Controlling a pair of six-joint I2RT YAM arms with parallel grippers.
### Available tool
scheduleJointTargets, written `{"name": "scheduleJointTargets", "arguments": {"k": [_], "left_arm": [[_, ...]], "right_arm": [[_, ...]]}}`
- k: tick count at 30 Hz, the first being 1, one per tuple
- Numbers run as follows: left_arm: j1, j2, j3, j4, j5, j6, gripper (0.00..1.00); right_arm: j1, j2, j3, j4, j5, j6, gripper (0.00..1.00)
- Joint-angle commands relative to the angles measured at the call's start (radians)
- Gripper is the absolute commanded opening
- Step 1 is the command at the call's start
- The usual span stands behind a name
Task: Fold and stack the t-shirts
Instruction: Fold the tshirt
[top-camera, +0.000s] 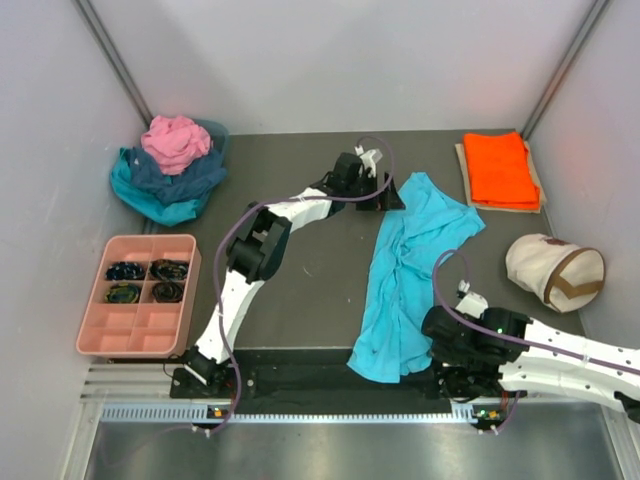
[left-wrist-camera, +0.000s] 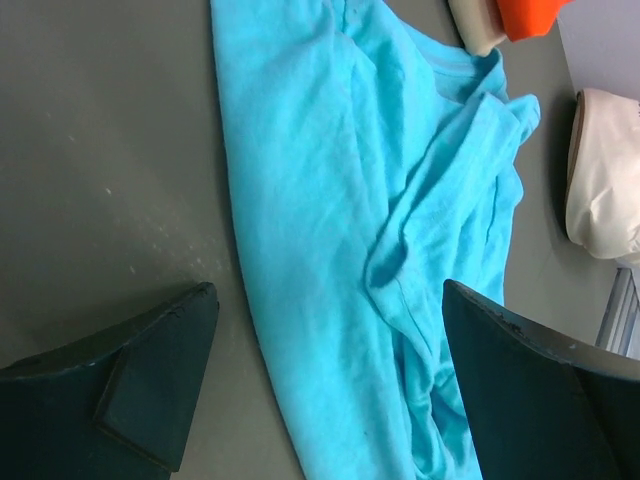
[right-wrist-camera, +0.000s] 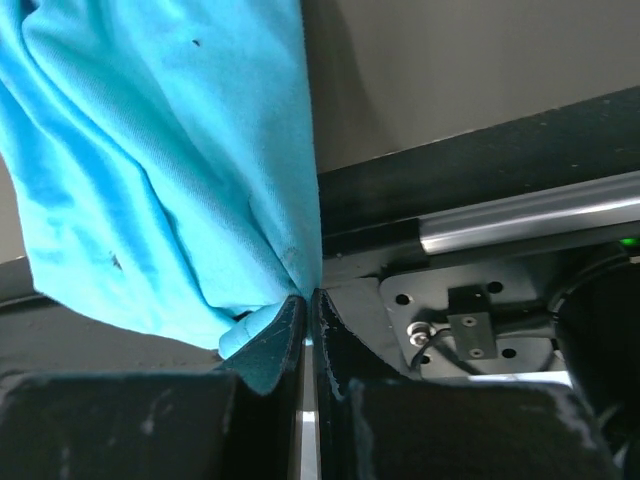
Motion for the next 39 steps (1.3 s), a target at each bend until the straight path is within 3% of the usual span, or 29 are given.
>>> {"name": "scheduleJointTargets", "arguments": {"k": [1, 7, 13, 23, 36, 39], "left_arm": [[0.005, 0.063, 0.138, 0.018, 0.036, 0.011, 0.98], [0.009, 0.175, 0.331, -0.075, 0.032, 0.055, 0.98], [0.017, 0.249, 0.42, -0.099, 0.027, 0.054, 0.99], [0.002, 0.29, 0.396, -0.105, 0.044, 0.055, 0.86], [-0.043, 0.27, 0.324, -0.094, 0.033, 0.074, 0.82], [-0.044, 0.277, 0.322, -0.096, 0.027, 0.077, 0.77]], "right_arm": [[0.014, 0.004, 0.002, -0.067, 0.022, 0.034, 0.0], [0.014, 0.07, 0.029, -0.026, 0.016, 0.005, 0.0], [0.016, 0.07, 0.036, 0.002, 0.02, 0.0, 0.0], [0.014, 0.05, 0.042, 0.002, 0.029, -0.006, 0.0], [0.016, 0.048, 0.033, 0.019, 0.025, -0.004, 0.0], [0.014, 0.045, 0.033, 0.02, 0.026, -0.004, 0.0]]}}
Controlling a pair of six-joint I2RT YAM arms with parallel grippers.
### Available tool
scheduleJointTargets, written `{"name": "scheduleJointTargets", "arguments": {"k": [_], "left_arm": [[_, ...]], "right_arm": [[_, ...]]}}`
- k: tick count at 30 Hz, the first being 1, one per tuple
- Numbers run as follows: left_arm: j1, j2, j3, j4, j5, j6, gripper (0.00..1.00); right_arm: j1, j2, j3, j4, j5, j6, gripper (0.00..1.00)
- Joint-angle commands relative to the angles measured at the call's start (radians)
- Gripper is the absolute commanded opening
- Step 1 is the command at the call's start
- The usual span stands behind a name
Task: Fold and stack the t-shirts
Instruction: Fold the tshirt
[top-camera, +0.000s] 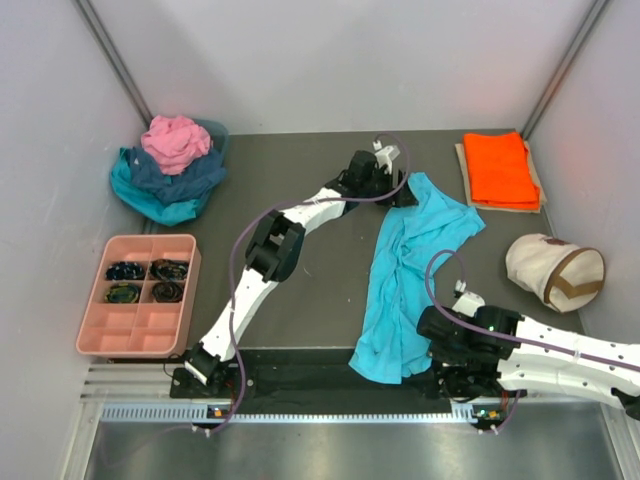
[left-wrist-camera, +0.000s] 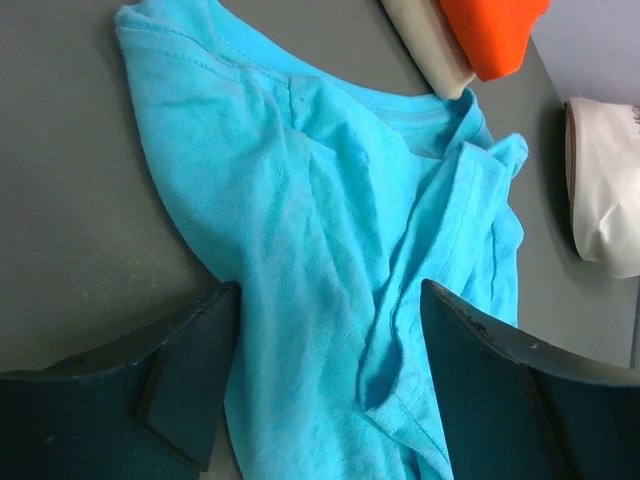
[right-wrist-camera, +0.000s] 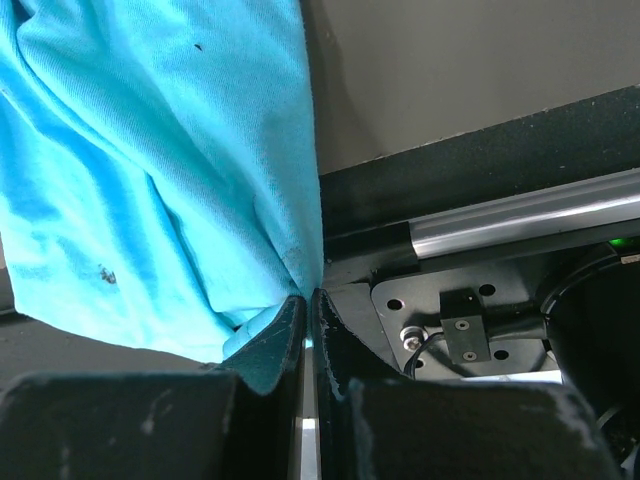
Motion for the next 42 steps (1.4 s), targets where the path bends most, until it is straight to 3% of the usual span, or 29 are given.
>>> {"name": "scheduleJointTargets", "arguments": {"k": [1, 3, 4, 6, 7, 11, 31, 42], "left_arm": [[-0.013, 0.024, -0.043, -0.076, -0.013, 0.025, 0.69], [-0.011, 0.026, -0.043, -0.08, -0.021, 0.031, 0.56], [-0.011, 0.027, -0.043, -0.078, -0.022, 0.029, 0.43], [-0.01, 0.032, -0.042, -0.078, -0.03, 0.032, 0.28], [-0.01, 0.034, -0.04, -0.076, -0.033, 0.031, 0.16], [-0.005, 0.041, -0.036, -0.076, -0.048, 0.034, 0.0], [0.185, 0.009, -0.097, -0.07, -0.123, 0.014, 0.0], [0.246, -0.008, -0.134, -0.067, -0.143, 0.016, 0.0]], "right_arm": [[0.014, -0.018, 0.031, 0.016, 0.022, -0.006, 0.0], [0.014, -0.018, 0.031, 0.016, 0.024, -0.005, 0.0], [0.014, -0.019, 0.029, 0.018, 0.024, -0.005, 0.0], [0.016, -0.019, 0.029, 0.018, 0.024, -0.007, 0.0], [0.016, -0.019, 0.027, 0.019, 0.024, -0.006, 0.0], [0.016, -0.022, 0.023, 0.019, 0.022, -0.005, 0.0], [0.014, 0.073, 0.024, 0.142, 0.036, -0.063, 0.0], [0.014, 0.393, 0.081, 0.335, 0.171, -0.115, 0.0]]}}
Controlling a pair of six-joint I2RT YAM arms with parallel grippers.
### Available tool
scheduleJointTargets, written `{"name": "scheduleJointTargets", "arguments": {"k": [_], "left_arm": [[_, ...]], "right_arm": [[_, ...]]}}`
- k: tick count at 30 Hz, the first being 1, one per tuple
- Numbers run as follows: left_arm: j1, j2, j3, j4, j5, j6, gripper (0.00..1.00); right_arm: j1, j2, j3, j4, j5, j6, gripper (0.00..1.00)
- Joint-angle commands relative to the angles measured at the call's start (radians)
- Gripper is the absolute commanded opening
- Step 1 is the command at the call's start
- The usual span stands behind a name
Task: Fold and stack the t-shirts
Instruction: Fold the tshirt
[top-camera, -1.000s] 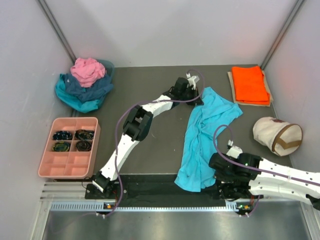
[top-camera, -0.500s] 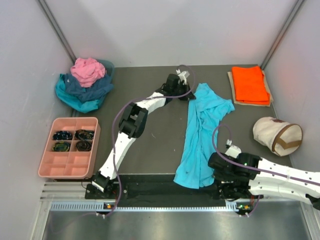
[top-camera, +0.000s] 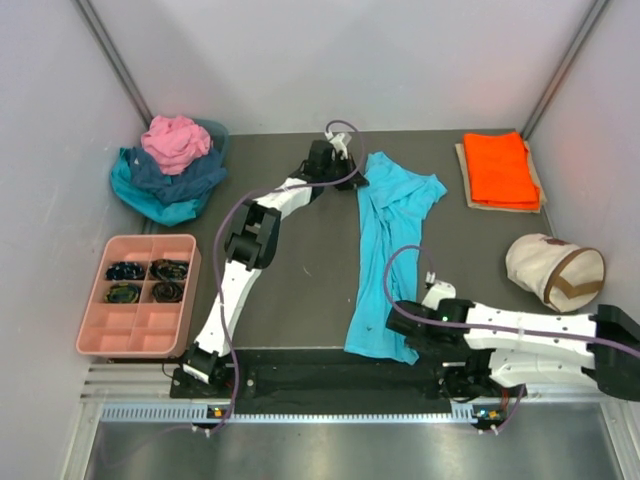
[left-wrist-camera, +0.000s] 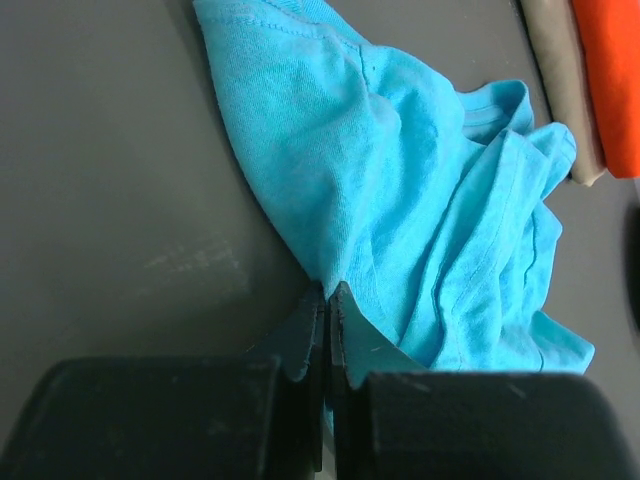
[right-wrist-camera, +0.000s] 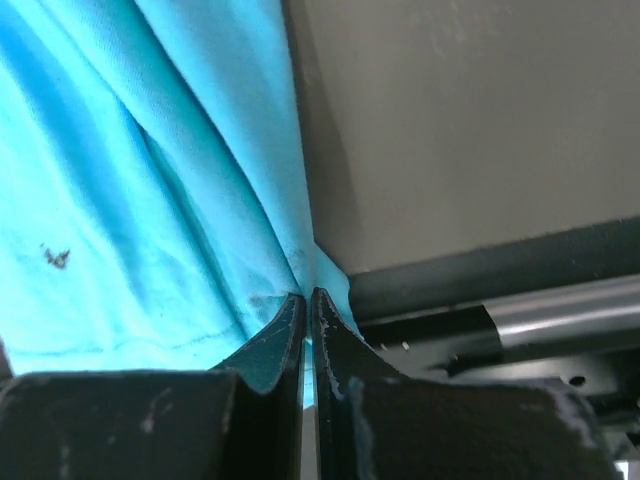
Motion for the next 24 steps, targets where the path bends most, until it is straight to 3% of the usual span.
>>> {"name": "scheduleJointTargets", "arguments": {"k": [1, 10, 12, 13, 16, 19, 24], "left_arm": [[0.056, 0.001, -0.053, -0.103, -0.113, 0.041, 0.0], [0.133, -0.017, -0.05, -0.123, -0.108, 0.062, 0.0], [0.15, -0.019, -0.045, -0.131, -0.104, 0.066, 0.0], [0.156, -0.016, -0.036, -0.134, -0.104, 0.069, 0.0], [0.177, 0.004, 0.016, -0.16, -0.098, 0.079, 0.0], [0.197, 0.023, 0.056, -0.181, -0.093, 0.084, 0.0], [0.223, 0.049, 0.101, -0.195, -0.081, 0.084, 0.0]], "right_arm": [[0.016, 0.121, 0.073, 0.093, 0.101, -0.041, 0.0], [-0.009, 0.347, 0.214, 0.052, 0.219, -0.066, 0.02], [-0.02, 0.354, 0.231, 0.038, 0.231, -0.068, 0.11], [-0.03, 0.353, 0.233, 0.03, 0.24, -0.068, 0.21], [-0.039, 0.318, 0.234, 0.009, 0.266, -0.069, 0.38], [-0.062, 0.27, 0.234, -0.01, 0.296, -0.077, 0.51], [-0.093, 0.197, 0.233, -0.038, 0.337, -0.097, 0.53]]}}
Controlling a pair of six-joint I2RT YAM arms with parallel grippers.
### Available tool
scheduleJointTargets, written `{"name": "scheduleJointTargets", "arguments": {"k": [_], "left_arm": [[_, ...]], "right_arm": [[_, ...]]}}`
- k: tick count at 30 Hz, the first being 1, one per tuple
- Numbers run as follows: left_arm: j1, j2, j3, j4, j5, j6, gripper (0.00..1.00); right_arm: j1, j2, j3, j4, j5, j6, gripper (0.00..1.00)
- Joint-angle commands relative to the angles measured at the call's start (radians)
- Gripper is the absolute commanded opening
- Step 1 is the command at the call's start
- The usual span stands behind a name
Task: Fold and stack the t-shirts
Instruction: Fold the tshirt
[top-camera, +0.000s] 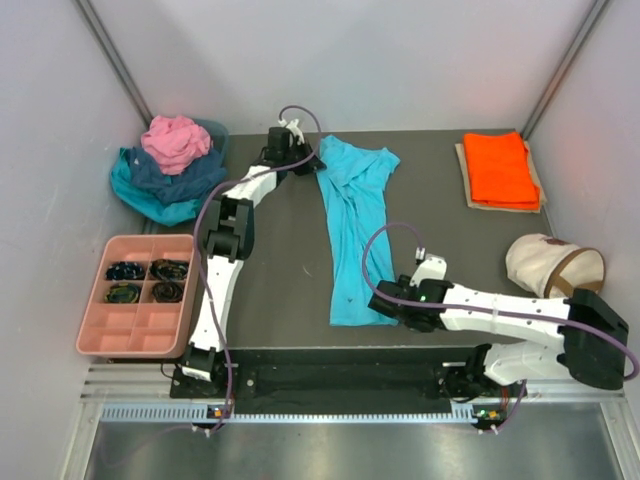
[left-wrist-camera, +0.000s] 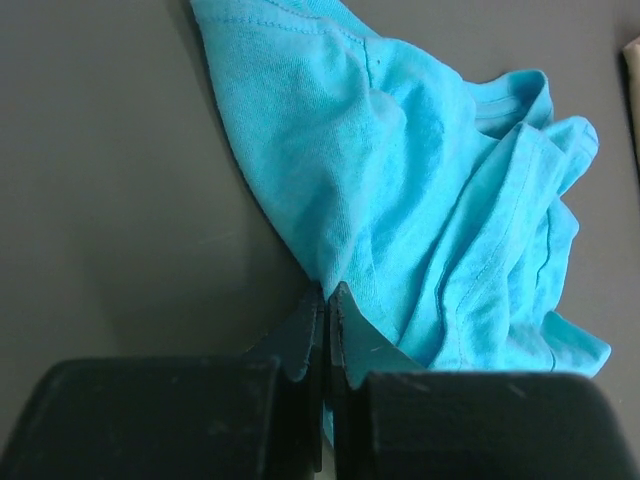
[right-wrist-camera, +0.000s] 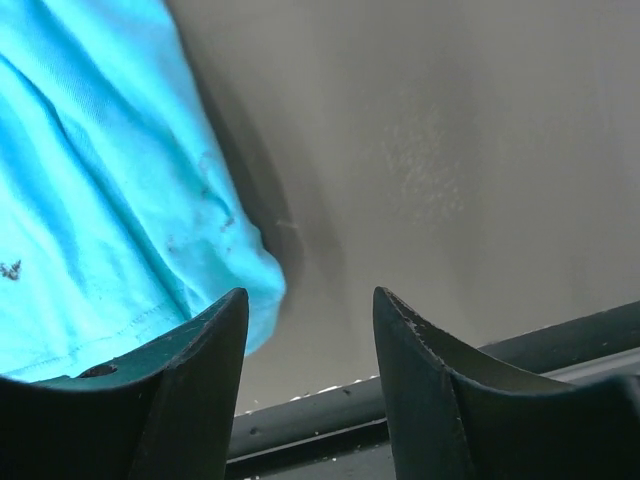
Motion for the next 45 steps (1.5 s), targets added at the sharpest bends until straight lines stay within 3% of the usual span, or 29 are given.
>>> {"name": "scheduleJointTargets", "arguments": {"k": [1, 3, 5, 6, 9, 10, 14, 16, 21, 25, 30, 38, 45], "left_arm": [[0.031, 0.059, 0.055, -0.096, -0.044, 0.041, 0.0], [0.038, 0.063, 0.063, -0.095, -0.043, 0.04, 0.0], [0.041, 0.065, 0.063, -0.081, -0.019, 0.031, 0.11], [0.045, 0.063, 0.06, -0.076, -0.003, 0.015, 0.35], [0.042, 0.021, 0.011, -0.021, 0.037, -0.014, 0.76], [0.04, -0.027, -0.05, 0.008, 0.032, -0.032, 0.99], [0.04, -0.133, -0.142, 0.054, 0.018, -0.063, 0.99], [0.038, -0.235, -0.272, 0.101, 0.015, -0.103, 0.99], [-0.015, -0.565, -0.773, 0.345, -0.05, -0.218, 0.99], [-0.125, -0.772, -1.038, 0.335, -0.173, -0.212, 0.99], [-0.207, -0.973, -1.355, 0.345, -0.206, -0.229, 0.99], [-0.245, -1.17, -1.679, 0.292, -0.215, -0.249, 0.99], [-0.287, -1.237, -1.788, 0.302, -0.196, -0.276, 0.99]], "right_arm": [[-0.029, -0.074, 0.032, -0.046, 0.08, -0.024, 0.53], [-0.034, -0.083, 0.032, -0.046, 0.085, -0.035, 0.53], [-0.037, -0.083, 0.03, -0.038, 0.088, -0.044, 0.53], [-0.037, -0.08, 0.032, -0.034, 0.089, -0.052, 0.54], [-0.043, -0.073, 0.032, -0.008, 0.089, -0.088, 0.54], [-0.049, -0.069, 0.033, 0.004, 0.089, -0.096, 0.54], [-0.069, -0.08, 0.05, 0.041, 0.088, -0.154, 0.53], [-0.104, -0.095, 0.056, 0.073, 0.085, -0.208, 0.53], [-0.253, -0.195, 0.029, 0.213, -0.016, -0.412, 0.53], [-0.42, -0.234, 0.004, 0.354, -0.14, -0.562, 0.53], [-0.449, -0.148, 0.058, 0.379, -0.185, -0.649, 0.53], [-0.449, -0.149, -0.007, 0.445, -0.263, -0.584, 0.52], [-0.451, -0.151, -0.027, 0.451, -0.285, -0.575, 0.51]]}}
